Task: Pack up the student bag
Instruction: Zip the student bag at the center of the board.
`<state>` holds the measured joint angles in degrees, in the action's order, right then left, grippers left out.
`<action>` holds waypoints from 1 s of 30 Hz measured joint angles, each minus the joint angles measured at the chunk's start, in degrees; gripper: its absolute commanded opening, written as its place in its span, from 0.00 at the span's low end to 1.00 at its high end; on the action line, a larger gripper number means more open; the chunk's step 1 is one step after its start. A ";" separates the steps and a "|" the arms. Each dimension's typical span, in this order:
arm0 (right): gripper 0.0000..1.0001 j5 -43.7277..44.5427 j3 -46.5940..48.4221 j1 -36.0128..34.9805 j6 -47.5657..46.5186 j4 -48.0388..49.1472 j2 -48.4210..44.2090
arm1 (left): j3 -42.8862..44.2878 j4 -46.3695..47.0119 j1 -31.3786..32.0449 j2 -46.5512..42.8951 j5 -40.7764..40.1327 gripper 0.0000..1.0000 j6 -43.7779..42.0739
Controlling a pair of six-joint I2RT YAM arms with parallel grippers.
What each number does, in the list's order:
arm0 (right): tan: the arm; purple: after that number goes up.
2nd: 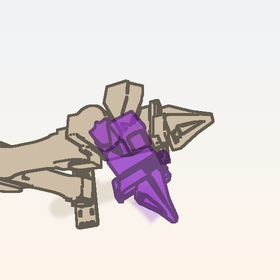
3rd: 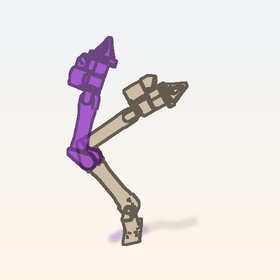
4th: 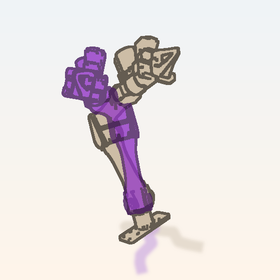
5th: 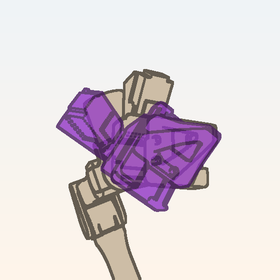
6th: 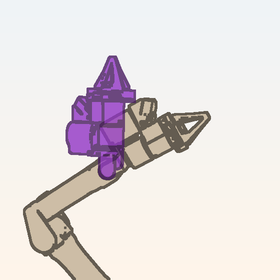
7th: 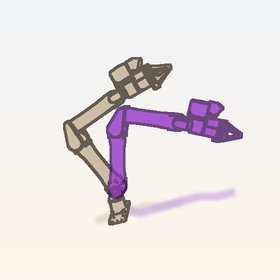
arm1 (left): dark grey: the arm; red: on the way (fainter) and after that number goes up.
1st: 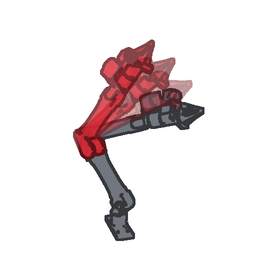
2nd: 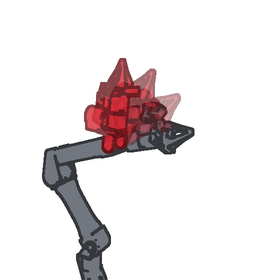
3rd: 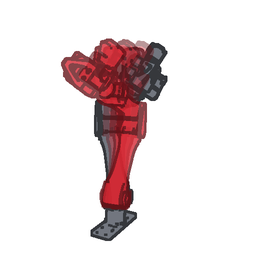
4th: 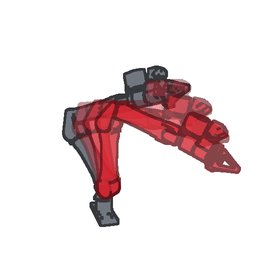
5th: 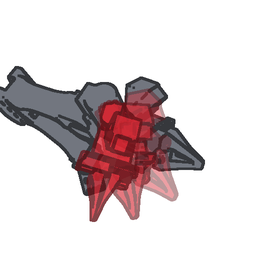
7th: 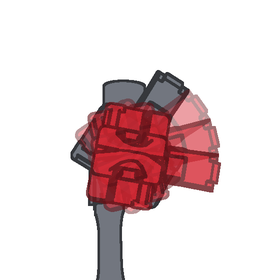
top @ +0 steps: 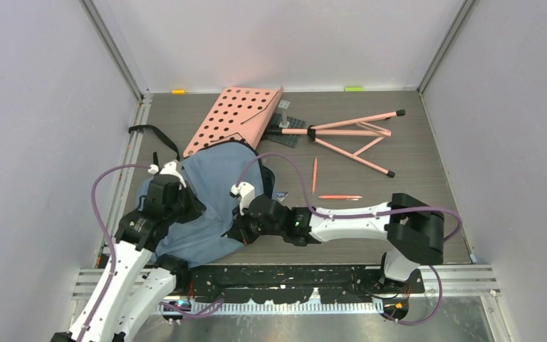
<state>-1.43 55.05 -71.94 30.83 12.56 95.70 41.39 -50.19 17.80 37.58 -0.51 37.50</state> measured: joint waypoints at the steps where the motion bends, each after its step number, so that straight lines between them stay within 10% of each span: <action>1: 0.01 0.63 0.02 0.00 -0.31 -1.11 -1.07 | 0.52 -0.02 0.11 -0.79 -0.46 0.00 0.04; 30: 0.01 19.82 -1.81 4.57 -5.46 -20.11 -11.89 | 3.56 -3.58 0.26 -5.79 -5.20 0.00 -0.46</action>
<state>18.39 53.23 -67.37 25.36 -7.55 83.81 44.95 -53.78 18.06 31.79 -5.72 37.04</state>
